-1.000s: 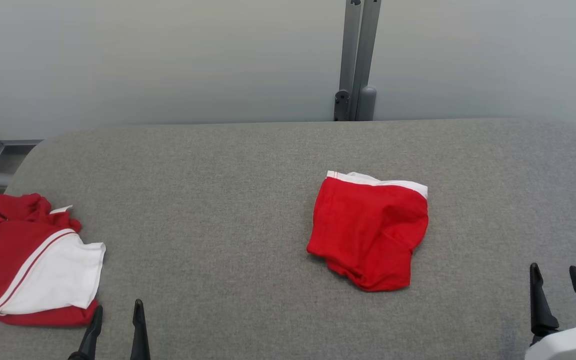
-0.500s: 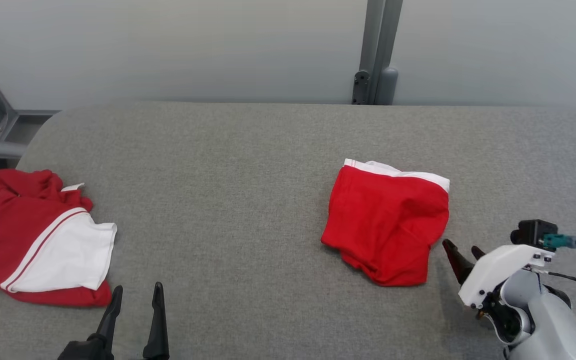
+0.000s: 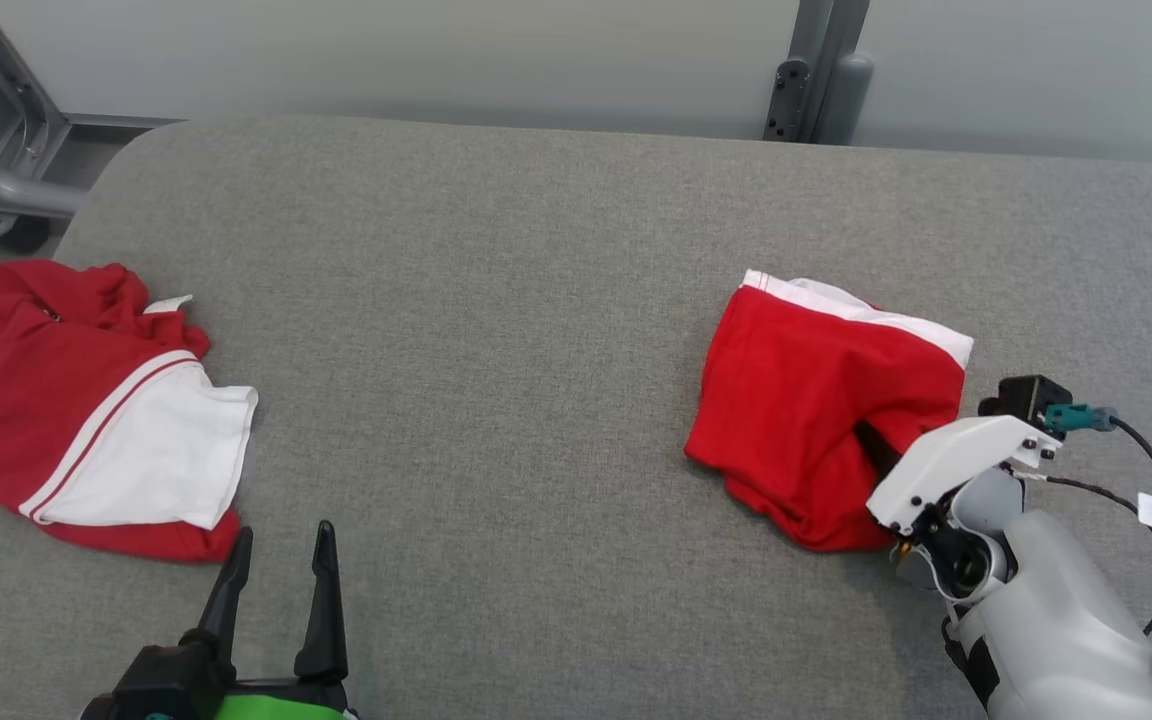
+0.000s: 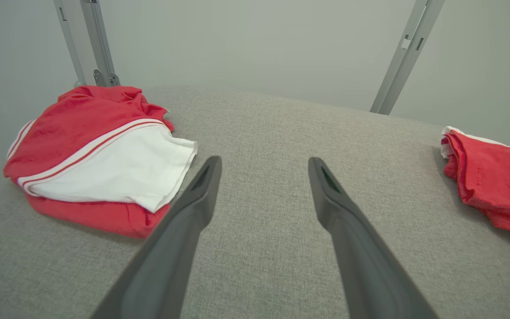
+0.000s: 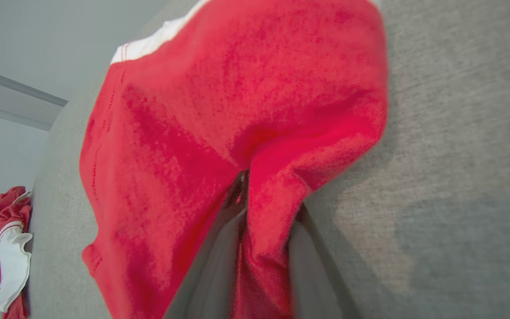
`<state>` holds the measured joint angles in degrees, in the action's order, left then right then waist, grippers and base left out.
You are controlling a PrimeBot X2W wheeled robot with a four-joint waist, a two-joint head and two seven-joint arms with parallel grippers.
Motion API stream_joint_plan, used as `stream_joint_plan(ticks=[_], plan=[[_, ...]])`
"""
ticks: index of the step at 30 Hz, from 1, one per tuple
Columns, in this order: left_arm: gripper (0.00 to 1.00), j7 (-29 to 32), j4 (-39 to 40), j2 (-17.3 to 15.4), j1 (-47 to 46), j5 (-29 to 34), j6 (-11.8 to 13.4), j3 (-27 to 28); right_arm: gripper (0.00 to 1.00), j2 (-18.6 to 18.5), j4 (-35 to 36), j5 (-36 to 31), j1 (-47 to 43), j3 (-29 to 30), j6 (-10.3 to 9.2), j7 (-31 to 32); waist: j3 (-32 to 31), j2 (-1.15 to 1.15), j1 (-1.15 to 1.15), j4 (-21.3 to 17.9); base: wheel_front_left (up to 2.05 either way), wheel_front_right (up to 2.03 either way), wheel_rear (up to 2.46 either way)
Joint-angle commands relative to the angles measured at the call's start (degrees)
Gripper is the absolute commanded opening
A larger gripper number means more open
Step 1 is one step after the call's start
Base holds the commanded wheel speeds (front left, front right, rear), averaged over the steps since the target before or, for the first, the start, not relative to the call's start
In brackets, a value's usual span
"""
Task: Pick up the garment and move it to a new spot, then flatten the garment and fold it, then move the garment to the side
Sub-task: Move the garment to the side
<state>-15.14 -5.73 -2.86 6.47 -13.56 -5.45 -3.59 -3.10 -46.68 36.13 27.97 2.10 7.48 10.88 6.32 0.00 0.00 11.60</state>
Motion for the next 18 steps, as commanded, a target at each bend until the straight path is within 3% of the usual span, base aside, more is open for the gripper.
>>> stream_joint_plan(ticks=[1, 5, 10, 14, 18], plan=[[1.00, 0.0, 0.5, -0.1, -1.4, -0.3, 0.3, 0.1, 0.00, -0.5, 0.0, 0.6, 1.1, -1.1, 0.02, 1.0, 2.1, 0.00, 0.00, -1.2, 0.00, 0.00, 0.00], [1.00, 0.0, 1.8, -0.1, -2.6, -0.3, 0.5, 0.7, 0.00, -5.8, 2.5, 1.9, 3.7, -3.8, 0.00, 5.3, 5.5, 0.00, 0.00, -4.6, 0.00, 0.00, 0.00], [1.00, 0.0, 3.3, -0.1, -5.8, 0.8, -0.1, 0.9, 0.00, -17.1, 6.4, 2.7, 7.5, -5.3, 0.00, 12.2, 11.5, 0.00, 0.00, -8.5, 0.00, 0.00, 0.00], [1.00, 0.0, 3.4, -0.1, -9.3, 1.7, -0.8, 0.6, 0.00, -26.6, 6.3, -1.9, 10.6, -4.0, 0.00, 14.0, 15.9, 0.00, 0.00, -9.8, 0.00, 0.00, 0.00], [1.00, 0.0, 3.0, -0.1, -11.5, 1.5, -1.2, -0.5, 0.00, -32.6, 4.0, -7.9, 12.6, -2.7, 0.01, 13.4, 18.5, 0.00, 0.00, -9.6, 0.00, 0.00, 0.00]])
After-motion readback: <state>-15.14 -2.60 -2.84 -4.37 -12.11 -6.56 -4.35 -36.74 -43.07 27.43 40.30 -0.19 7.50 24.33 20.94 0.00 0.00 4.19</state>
